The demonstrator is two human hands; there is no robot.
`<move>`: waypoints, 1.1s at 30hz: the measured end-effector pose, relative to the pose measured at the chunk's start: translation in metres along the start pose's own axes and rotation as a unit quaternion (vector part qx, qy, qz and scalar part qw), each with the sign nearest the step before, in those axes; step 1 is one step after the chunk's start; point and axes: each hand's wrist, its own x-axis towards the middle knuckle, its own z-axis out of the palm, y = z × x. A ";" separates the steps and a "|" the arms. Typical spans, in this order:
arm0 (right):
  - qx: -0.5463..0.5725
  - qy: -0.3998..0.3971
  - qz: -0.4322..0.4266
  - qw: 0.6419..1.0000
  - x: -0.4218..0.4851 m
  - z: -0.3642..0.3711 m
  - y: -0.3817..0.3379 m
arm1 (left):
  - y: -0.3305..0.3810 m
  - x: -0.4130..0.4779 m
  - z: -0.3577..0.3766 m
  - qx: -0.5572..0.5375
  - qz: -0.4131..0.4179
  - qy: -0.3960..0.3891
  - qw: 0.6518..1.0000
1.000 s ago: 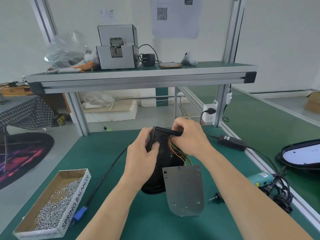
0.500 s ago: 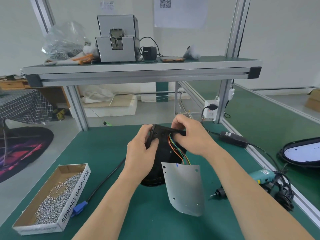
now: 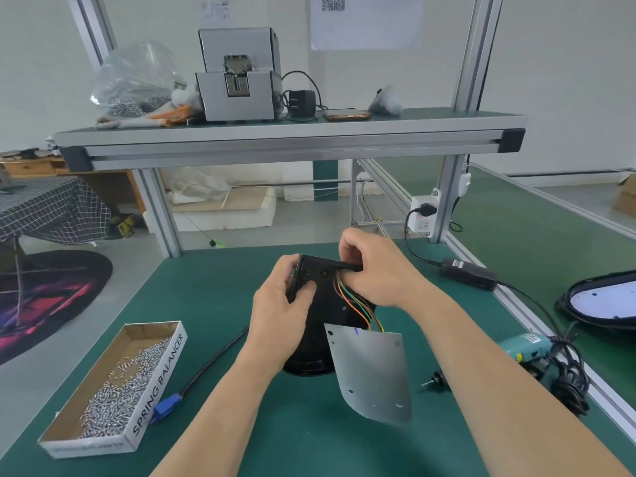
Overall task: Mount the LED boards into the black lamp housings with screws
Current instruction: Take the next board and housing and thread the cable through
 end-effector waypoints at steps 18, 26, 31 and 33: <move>-0.137 0.080 0.079 0.984 -0.003 0.018 0.002 | 0.008 -0.008 0.013 0.083 0.036 0.021 0.996; 0.329 0.054 0.147 0.931 -0.052 0.001 0.031 | -0.003 -0.017 0.014 0.038 0.034 0.106 0.993; 0.371 -0.124 0.173 0.904 -0.090 0.031 0.034 | -0.008 -0.018 0.028 -0.007 0.024 0.174 0.984; 0.396 -0.135 0.189 0.888 -0.095 0.044 0.027 | -0.008 -0.018 0.032 -0.030 0.016 0.187 0.982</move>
